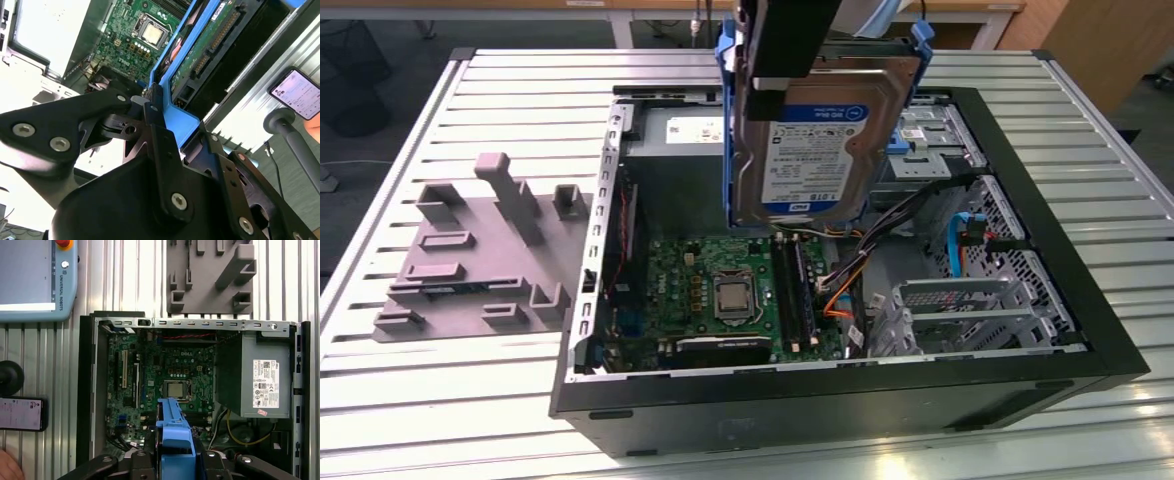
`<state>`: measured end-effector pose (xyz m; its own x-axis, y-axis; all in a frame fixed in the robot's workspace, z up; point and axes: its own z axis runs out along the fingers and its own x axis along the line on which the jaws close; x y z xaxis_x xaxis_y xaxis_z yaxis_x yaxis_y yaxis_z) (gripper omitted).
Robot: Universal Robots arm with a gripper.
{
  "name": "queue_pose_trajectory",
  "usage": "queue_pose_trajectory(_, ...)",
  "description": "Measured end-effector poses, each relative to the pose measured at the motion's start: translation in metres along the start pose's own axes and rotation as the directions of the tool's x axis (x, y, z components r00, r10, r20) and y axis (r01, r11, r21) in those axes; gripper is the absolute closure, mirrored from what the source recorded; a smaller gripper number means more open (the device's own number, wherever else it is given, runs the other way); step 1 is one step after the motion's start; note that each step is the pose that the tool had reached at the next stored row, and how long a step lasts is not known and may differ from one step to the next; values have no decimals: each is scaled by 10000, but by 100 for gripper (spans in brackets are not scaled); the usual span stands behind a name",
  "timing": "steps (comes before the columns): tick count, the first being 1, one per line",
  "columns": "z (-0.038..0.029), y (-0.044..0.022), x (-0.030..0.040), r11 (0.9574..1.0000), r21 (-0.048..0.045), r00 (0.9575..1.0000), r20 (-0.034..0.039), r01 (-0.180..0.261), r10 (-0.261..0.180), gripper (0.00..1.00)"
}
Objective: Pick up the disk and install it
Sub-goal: 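Insert the disk into the insertion slot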
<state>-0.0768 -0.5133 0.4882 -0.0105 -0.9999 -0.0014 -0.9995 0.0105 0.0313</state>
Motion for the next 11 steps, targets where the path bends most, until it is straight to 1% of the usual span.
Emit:
queue_pose_trajectory(3, 0, -1, 46, 10000, 0, 10000, 0, 0, 0, 64)
queue_pose_trajectory(6, 2, -15, 62, 10000, 1, 10000, 1, 0, 0, 64)
queue_pose_trajectory(8, 2, -45, 65, 10000, 0, 10000, 0, 0, 0, 64)
queue_pose_trajectory(11, 3, -110, 68, 10000, 1, 10000, 0, 0, 0, 64)
